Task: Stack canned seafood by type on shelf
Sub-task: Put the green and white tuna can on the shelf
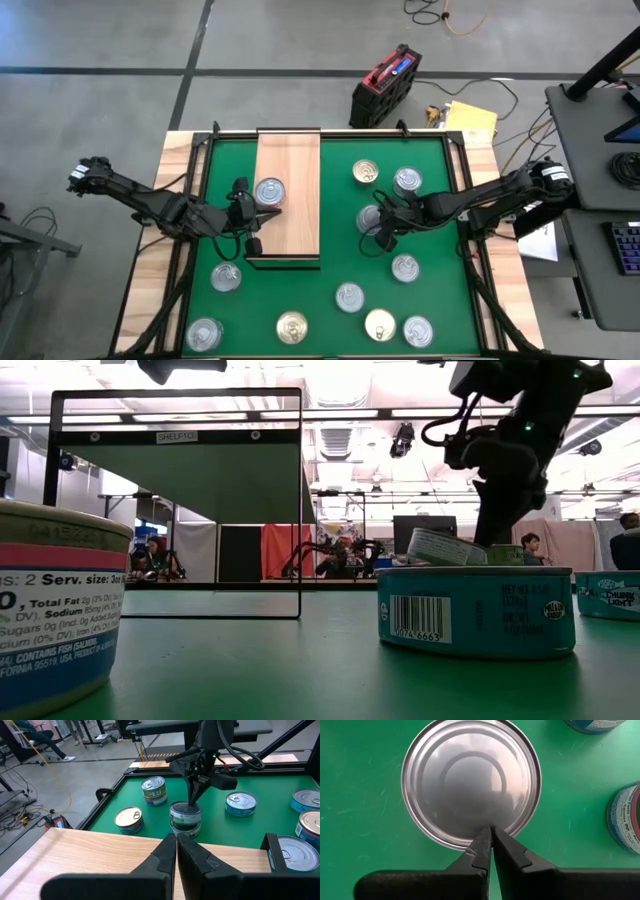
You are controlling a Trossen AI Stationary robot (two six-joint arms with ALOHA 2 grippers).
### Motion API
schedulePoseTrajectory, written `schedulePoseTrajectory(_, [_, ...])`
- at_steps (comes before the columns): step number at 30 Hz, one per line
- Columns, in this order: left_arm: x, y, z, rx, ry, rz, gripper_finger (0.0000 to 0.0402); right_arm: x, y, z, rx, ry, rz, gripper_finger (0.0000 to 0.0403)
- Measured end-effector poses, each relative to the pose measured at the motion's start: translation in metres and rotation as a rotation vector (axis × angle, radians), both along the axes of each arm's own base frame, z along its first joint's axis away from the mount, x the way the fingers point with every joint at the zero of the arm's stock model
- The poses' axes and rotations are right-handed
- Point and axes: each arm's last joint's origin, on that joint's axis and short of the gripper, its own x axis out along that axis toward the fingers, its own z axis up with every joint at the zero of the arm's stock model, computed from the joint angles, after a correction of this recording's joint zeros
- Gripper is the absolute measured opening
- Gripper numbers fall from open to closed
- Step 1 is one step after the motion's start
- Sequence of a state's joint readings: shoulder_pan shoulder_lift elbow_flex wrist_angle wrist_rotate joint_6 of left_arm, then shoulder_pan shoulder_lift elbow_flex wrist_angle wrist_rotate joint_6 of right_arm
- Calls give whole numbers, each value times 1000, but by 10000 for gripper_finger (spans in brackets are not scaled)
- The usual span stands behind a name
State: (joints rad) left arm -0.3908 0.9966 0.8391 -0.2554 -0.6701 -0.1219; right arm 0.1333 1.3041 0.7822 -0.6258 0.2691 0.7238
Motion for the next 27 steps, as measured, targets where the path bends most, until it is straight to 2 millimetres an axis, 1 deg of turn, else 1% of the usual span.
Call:
schedulePoseTrajectory(11, [0, 0, 0, 0, 0, 0, 0, 0, 0, 0, 9, 0, -5, 12])
schedulePoseTrajectory(21, [0, 0, 0, 0, 0, 0, 0, -4, 4, -5, 31, 52, 15, 12])
schedulePoseTrajectory(27, [0, 0, 0, 0, 0, 0, 0, -3, 3, -3, 13, 33, 8, 12])
